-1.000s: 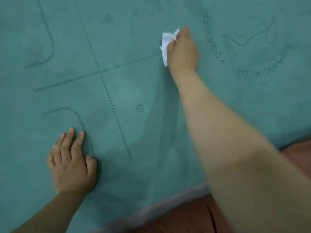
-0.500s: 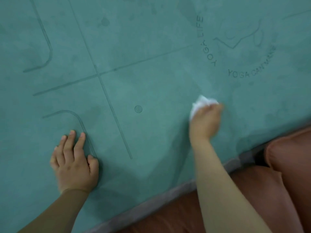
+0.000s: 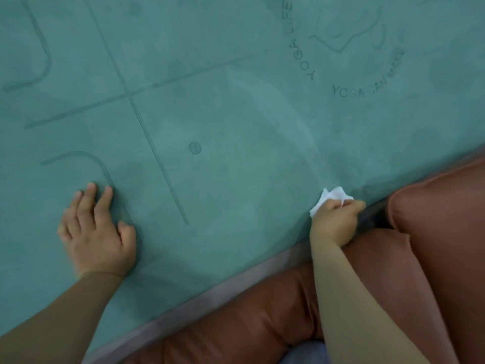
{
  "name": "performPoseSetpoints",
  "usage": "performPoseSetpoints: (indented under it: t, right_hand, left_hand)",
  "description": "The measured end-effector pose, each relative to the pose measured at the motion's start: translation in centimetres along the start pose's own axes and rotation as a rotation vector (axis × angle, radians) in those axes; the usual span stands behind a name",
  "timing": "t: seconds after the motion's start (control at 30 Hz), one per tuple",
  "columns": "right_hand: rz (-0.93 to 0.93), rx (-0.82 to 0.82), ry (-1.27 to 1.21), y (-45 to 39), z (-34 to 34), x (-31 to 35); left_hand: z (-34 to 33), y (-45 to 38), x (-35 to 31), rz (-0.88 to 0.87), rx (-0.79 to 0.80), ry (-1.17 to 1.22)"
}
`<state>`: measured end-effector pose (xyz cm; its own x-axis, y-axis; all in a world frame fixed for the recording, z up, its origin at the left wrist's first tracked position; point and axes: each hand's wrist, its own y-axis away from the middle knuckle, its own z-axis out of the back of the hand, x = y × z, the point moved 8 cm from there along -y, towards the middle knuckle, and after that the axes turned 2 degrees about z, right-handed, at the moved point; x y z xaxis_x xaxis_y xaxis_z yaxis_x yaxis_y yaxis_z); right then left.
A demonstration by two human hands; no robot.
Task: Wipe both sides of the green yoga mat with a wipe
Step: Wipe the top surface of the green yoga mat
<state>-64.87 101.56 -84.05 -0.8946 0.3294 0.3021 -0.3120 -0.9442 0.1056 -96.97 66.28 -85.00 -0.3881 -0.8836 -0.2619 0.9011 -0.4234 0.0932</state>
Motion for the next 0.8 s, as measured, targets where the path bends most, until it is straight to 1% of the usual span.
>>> performPoseSetpoints:
  t: [0.03,0.1,0.13,0.17,0.2,0.27,0.33,0.37,0.43,0.5,0.57,0.67,0.73,0.77,0.8]
  right_hand:
    - [-0.08,-0.026,-0.071,0.2,0.0,-1.2]
    - [-0.16,-0.11,-0.191,0.4,-0.1,-2.2]
    - [-0.156,-0.137,-0.196,0.6,0.0,-2.2]
    - [-0.088,-0.156,-0.17,0.8,0.3,-1.7]
    - [0.04,-0.156,-0.13,0.8,0.5,-0.6]
    - [0.41,-0.068,-0.045,1.2,-0.3,3.1]
    - [0.762,0.009,-0.019,1.7,-2.1,7.7]
    - [0.879,0.019,-0.03,1.7,-2.7,9.6]
    - [0.999,0.033,-0.055,1.4,-3.5,12.1]
    - [1.038,0.04,-0.082,0.9,-3.6,12.6]
    - [1.037,0.041,-0.103,0.8,-3.5,12.4]
    - [1.044,0.064,-0.08,0.7,-3.6,12.8]
    - [1.054,0.074,-0.049,0.5,-3.5,13.1]
    - [1.056,0.084,-0.036,0.4,-3.5,13.2]
    - [1.058,0.094,-0.024,0.4,-3.5,13.3]
  left_hand:
    - [0.0,0.1,0.0,-0.001,0.005,0.003]
    - [0.2,0.1,-0.3,0.003,0.012,0.026]
    - [0.3,0.2,-0.3,0.007,0.008,0.035]
    - [0.3,0.2,-0.4,0.007,0.002,0.041]
    - [0.3,0.2,-0.4,-0.001,-0.003,0.043]
    - [0.1,0.2,-0.3,-0.025,-0.012,0.047]
    - [-0.4,0.2,0.4,-0.03,-0.013,0.06]
    - [-0.8,0.2,0.8,-0.03,-0.006,0.073]
    - [-1.9,-0.1,1.8,-0.024,0.005,0.114]
    - [-2.6,-0.5,2.8,-0.011,0.022,0.141]
    - [-3.0,-0.5,3.2,-0.012,0.036,0.155]
    - [-2.8,-0.3,2.7,0.024,0.014,0.128]
    - [-1.7,-0.7,0.7,0.161,-0.041,0.139]
    - [-1.3,-1.1,-1.5,0.208,-0.061,0.167]
    - [-1.1,-1.6,-4.9,0.176,-0.061,0.212]
